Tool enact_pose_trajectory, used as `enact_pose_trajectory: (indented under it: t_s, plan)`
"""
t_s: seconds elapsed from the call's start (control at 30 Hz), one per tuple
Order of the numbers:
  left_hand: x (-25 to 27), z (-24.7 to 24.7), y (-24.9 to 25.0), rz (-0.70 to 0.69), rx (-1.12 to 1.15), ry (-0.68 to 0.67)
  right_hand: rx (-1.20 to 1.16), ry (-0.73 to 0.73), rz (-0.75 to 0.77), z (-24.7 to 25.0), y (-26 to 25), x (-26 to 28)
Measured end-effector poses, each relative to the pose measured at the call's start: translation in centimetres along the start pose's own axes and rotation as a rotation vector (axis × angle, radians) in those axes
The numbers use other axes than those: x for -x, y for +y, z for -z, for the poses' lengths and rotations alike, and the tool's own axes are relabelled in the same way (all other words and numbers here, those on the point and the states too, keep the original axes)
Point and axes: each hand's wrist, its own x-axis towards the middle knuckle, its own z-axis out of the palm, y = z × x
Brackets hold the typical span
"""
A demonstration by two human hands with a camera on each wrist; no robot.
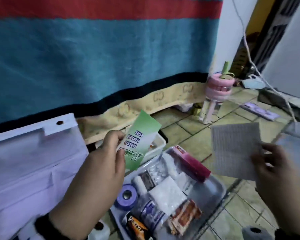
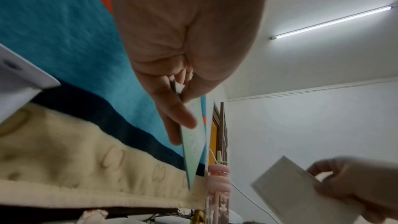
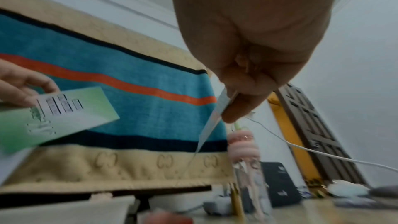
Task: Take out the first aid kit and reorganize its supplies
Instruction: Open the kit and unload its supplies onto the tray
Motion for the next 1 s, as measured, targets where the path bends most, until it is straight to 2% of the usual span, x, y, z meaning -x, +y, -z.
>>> enact_pose_trajectory:
  t_s: [0.1,0.23,0.6,0.93,1.0]
  plan:
    - [-0.2,-1.3,1.0,0.014,0.011,-0.068,0.111,-0.075,-0.095,0.1,2.7,0.2]
    - [-0.4,-2.2,1.7,0.029,0.027,-0.112,0.214,-0.192,-0.15,-0.9,4.4,-0.8]
    - [-0.2,-2.7,0.5,0.091,0.1,-0.101,0.401,-0.53,-0.119,-5.0,3.2,-3.3]
    - [-0.3,-2.7,-0.2,0.124,0.127,-0.114,0.578,-0.503,-0.032,-6.6,1.9,-2.1]
    - [-0.3,-2.9,-0.1,0.116,0.147,-0.125,0.64,-0.539,0.002,-7.0,2.1,-1.8]
